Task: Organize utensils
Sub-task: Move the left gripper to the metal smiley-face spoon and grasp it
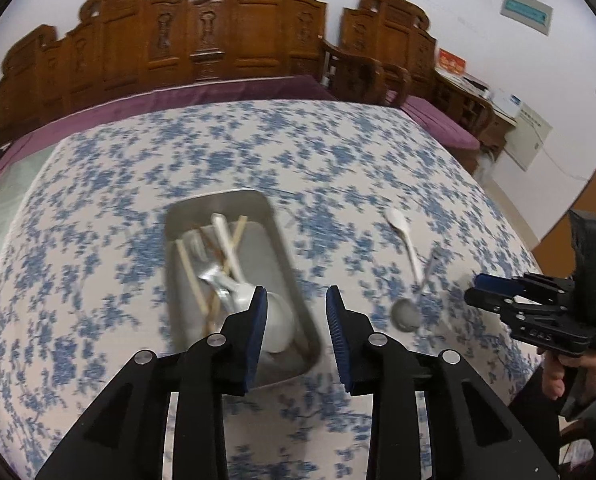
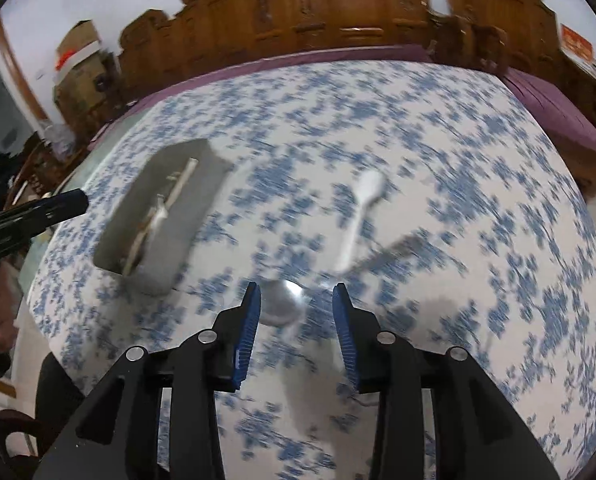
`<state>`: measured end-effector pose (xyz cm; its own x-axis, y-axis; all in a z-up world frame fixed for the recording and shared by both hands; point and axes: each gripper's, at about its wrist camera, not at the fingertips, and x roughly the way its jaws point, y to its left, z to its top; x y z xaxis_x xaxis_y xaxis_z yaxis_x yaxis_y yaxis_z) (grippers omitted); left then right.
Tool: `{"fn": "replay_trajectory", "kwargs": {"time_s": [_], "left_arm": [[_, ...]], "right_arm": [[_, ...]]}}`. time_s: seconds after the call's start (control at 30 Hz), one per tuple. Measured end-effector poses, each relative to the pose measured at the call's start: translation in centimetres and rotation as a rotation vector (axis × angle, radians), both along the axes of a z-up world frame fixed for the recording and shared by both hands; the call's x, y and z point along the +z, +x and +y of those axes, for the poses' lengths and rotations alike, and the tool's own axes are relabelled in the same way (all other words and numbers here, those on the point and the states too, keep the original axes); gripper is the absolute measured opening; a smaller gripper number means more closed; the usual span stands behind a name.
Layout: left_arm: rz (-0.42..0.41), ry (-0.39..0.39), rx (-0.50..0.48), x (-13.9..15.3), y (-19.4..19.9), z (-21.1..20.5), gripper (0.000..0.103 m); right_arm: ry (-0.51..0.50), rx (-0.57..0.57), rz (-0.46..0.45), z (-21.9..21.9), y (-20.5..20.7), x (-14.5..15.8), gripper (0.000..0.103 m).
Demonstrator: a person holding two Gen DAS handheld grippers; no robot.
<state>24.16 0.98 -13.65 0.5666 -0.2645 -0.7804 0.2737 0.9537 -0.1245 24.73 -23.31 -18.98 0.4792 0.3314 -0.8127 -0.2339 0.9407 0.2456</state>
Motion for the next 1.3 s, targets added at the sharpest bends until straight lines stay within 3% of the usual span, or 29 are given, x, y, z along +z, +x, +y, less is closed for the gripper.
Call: {"fn": "replay_trajectory", "kwargs": {"time_s": [0.43,0.73,1.1,1.2,1.3], "left_arm": [[0.061,0.004,-0.173,-3.5,1.1,-9.1,0.029],[0.151,0.081,-0.296,-7.7,2.2,-15.2,0.029],[0.213,0.183,-0.344,-10.5,4.3,-18.4,0.028],[0.217,0.202,-0.359,-10.8,4.5,-19.1,0.018],[0.216,0.238,-0.376,-11.3,4.4,-19.5,0.017]], "right_arm": [[-0.017,-0.072,0.032,-4.3,-0.8,-1.3,0.040],[-0.005,-0.077,0.037,-6.8,-2.1,-2.2,0.040],[0.044,-0.088,0.040,-8.5,-2.4,-3.5,0.040],[0.052,-0.085,0.036,-8.7,-2.4,-3.4,0.040],[0.058,-0.084,0.031,-8.8,-2.5,-3.3,0.040]]}}
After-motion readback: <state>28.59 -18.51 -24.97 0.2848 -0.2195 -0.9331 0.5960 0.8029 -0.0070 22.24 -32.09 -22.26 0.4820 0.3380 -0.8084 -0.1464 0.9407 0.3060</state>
